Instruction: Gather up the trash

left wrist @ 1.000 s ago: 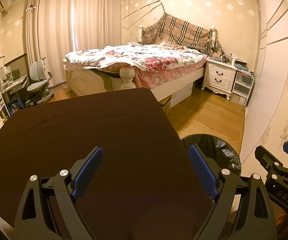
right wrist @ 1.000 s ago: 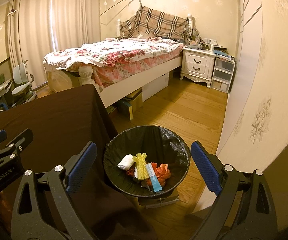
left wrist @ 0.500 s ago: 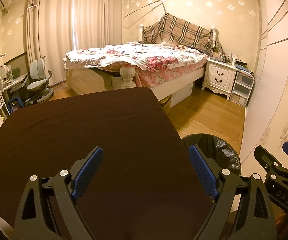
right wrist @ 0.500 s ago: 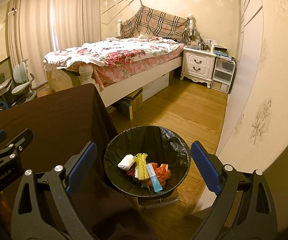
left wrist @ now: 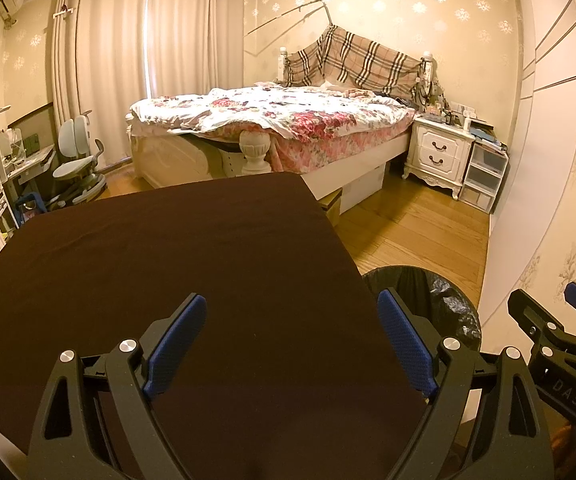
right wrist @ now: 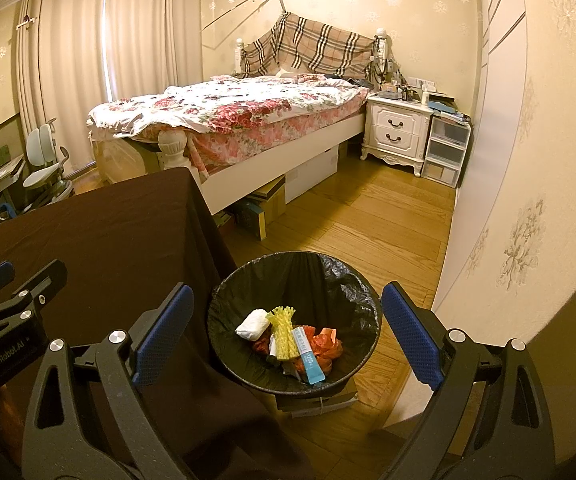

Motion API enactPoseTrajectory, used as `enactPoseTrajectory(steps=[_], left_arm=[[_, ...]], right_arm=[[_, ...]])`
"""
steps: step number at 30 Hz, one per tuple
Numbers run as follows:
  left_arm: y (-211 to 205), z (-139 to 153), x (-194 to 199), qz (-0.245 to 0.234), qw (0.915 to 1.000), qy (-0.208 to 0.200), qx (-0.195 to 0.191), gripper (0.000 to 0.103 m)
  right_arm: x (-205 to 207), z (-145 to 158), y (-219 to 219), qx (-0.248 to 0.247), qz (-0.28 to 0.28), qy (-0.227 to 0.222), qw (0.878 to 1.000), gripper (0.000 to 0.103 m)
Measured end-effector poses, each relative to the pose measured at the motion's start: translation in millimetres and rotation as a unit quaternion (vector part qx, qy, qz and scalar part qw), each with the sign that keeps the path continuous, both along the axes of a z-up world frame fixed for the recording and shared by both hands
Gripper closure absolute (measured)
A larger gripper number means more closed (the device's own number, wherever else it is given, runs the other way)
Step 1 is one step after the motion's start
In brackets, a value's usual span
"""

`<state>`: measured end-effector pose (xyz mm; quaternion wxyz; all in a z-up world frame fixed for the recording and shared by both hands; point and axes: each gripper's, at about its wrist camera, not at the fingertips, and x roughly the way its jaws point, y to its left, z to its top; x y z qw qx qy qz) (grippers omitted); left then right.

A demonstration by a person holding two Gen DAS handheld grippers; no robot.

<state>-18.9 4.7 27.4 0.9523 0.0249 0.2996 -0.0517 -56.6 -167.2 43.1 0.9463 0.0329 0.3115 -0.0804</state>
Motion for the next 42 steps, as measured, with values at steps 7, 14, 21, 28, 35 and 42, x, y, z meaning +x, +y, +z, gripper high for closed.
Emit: enactPoseTrajectory(steps=[7, 14, 21, 28, 35, 42], left_arm=[[0.5, 0.4, 0.2, 0.000, 1.0000, 0.000, -0.001, 0.016], [1.7, 0.7, -1.8, 0.001, 1.0000, 0.001, -0.001, 0.016], [2.0, 1.1, -0.5, 0.001, 1.0000, 0.001, -0.001, 0.016], [3.2, 1.0, -2.5, 0.001, 1.0000, 0.002, -0.003, 0.016], [4.0, 1.5, -1.8, 0.001, 1.0000, 0.002, -0.002, 0.016], [-2.2, -2.3, -16.4, 0.006, 1.0000, -0.005, 0.002, 0.016]], right_arm=[[-0.6, 1.4, 0.9, -0.001, 0.001, 0.000, 1.000, 0.010], [0.1, 0.6, 1.0, -0.002, 0.001, 0.000, 1.000, 0.010], [1.1, 0.0, 1.0, -0.002, 0.001, 0.001, 1.000, 0.010], [-0.3, 0.9, 3.2, -0.003, 0.001, 0.000, 1.000, 0.010], [0.6, 0.4, 2.6, -0.003, 0.001, 0.002, 1.000, 0.010], [-1.0, 1.3, 4.0, -0.003, 0.001, 0.002, 1.000, 0.010]])
